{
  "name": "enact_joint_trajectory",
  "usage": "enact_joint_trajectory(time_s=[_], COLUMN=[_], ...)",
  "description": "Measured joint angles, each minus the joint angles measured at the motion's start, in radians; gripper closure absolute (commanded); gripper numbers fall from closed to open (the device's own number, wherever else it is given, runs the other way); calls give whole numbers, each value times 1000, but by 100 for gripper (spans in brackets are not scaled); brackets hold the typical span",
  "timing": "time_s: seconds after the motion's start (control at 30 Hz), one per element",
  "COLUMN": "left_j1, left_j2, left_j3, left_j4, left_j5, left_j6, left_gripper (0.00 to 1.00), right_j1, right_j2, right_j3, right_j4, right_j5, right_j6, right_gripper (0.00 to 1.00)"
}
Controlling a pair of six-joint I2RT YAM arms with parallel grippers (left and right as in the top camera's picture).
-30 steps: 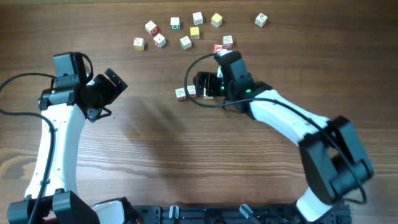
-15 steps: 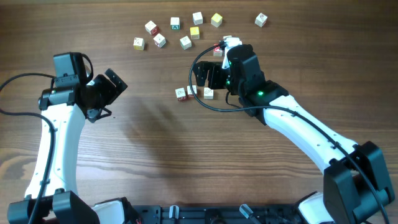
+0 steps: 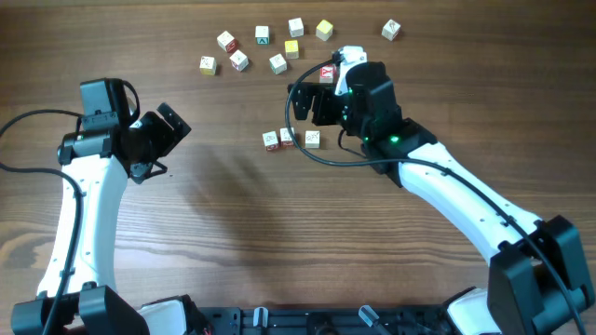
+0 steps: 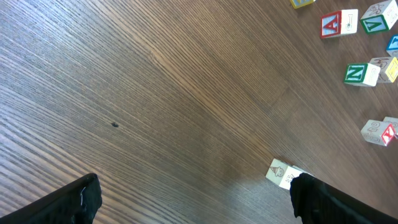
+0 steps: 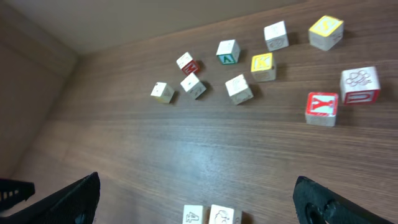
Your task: Form a horizontal line
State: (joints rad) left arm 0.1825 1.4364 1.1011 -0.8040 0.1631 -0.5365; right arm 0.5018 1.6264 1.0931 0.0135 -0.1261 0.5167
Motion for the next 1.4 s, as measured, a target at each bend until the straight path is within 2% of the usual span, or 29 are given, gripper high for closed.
enact_joint_trajectory(time_s=[0.23,0.5,0.7,1.13,1.4], left_j1=[0,0,0,0,0], left_j2=[0,0,0,0,0], left_j3=[0,0,0,0,0], left_j4=[0,0,0,0,0], left_j5=[0,0,0,0,0], left_j6=[0,0,0,0,0], left_gripper=[0,0,0,0,0], right_j1=[-49,-106,-148,-165,-165], right_j2=[0,0,17,257,352], right_j3=[25,60,135,351,420], right_j4=[2,96,98,-77,-97], right_j5=[0,-50,-83,-102,-102], right_j6=[3,22,40,8,-3], right_gripper=[0,0,0,0,0])
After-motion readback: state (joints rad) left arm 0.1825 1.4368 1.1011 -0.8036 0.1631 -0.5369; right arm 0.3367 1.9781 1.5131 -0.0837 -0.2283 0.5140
